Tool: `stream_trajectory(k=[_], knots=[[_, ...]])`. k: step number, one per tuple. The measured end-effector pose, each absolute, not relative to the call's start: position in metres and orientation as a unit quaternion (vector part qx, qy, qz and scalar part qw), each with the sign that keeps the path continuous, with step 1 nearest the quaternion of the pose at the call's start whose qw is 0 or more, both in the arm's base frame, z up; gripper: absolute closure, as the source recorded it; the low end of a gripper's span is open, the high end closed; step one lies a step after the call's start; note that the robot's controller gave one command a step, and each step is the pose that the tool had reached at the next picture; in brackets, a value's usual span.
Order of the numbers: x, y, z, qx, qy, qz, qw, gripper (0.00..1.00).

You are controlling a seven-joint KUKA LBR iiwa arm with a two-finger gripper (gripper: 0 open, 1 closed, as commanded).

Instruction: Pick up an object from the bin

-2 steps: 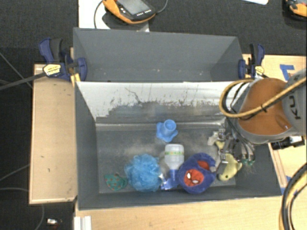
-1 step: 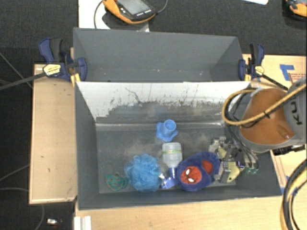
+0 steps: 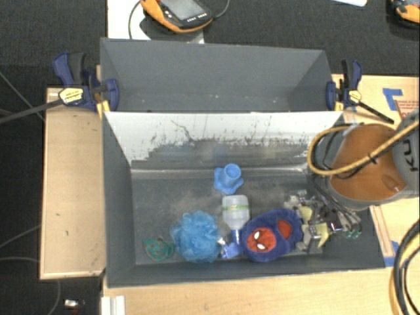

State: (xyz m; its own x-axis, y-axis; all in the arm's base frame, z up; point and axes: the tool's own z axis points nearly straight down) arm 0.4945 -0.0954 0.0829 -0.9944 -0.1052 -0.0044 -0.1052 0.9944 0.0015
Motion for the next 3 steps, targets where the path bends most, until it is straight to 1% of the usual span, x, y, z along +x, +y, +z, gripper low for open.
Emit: stream_trajectory(k=[1,2,3], knots=[[0.514,-0.049,0.08,-0.161,0.987,-0.001,0.003,0.0],[0.517,-0.049,0.085,-0.155,0.988,0.001,0.004,0.0],[0.542,-0.027,0.098,-0.134,0.991,0.0,0.006,0.0]])
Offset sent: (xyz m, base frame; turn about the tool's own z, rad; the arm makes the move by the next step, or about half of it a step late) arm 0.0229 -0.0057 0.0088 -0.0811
